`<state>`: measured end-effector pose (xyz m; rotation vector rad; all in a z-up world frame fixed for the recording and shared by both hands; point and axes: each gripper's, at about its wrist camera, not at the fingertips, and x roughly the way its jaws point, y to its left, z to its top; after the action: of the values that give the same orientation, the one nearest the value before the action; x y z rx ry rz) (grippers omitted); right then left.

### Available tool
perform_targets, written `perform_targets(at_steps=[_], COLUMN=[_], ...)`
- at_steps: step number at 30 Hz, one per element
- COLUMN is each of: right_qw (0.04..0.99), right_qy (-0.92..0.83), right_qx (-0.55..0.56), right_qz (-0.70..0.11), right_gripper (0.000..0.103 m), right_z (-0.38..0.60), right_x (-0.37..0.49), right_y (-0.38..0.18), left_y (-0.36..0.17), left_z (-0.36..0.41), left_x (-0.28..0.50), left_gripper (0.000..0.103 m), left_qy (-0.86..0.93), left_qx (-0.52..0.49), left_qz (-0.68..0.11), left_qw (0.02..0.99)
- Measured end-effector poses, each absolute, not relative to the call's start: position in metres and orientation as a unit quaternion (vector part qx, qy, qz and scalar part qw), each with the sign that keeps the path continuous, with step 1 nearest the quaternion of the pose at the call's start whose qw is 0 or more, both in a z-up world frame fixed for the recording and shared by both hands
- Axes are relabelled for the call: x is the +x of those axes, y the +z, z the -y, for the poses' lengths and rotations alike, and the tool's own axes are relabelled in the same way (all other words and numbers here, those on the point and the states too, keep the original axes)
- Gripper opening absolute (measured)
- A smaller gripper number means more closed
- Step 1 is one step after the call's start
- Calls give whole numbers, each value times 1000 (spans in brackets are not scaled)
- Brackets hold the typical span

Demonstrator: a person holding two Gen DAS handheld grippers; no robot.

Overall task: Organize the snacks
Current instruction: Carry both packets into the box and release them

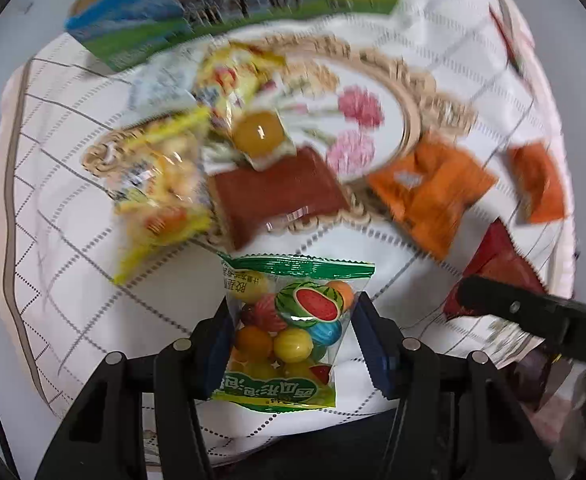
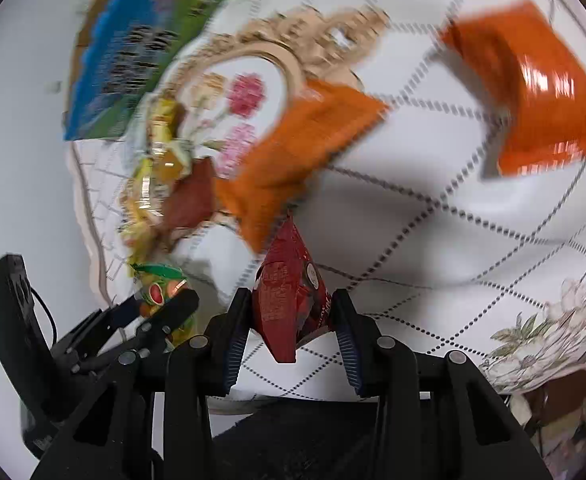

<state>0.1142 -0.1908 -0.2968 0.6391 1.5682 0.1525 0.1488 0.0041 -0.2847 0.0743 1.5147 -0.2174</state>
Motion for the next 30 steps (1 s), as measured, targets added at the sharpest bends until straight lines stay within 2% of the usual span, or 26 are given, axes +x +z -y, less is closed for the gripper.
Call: perform_targets(at_steps=[6, 12, 18, 23, 30], right_qw=[686, 730, 774, 791, 781], right_qy=[108, 129, 119, 90, 60], right_qx=[283, 276, 227, 164, 107], right_qz=[-662, -612, -579, -582, -613], right_gripper=[44, 44, 44, 44, 44], right_z=[186, 182, 175, 160, 140], right_x=[148, 215, 299, 366, 422], right_y=[-252, -196, -152, -146, -182], left_y=[-222, -171, -144, -155, -202], left_z=[-14, -29, -48, -74, -97], left_x=[180, 244, 315, 381, 441], left_gripper=[54, 54, 54, 54, 54], left_qy=[-105, -102, -75, -44, 9], left_qx=[-15, -44, -44, -48, -13], left_qz=[-642, -597, -575, -602, -646], left_qw=[759, 795, 814, 796, 763])
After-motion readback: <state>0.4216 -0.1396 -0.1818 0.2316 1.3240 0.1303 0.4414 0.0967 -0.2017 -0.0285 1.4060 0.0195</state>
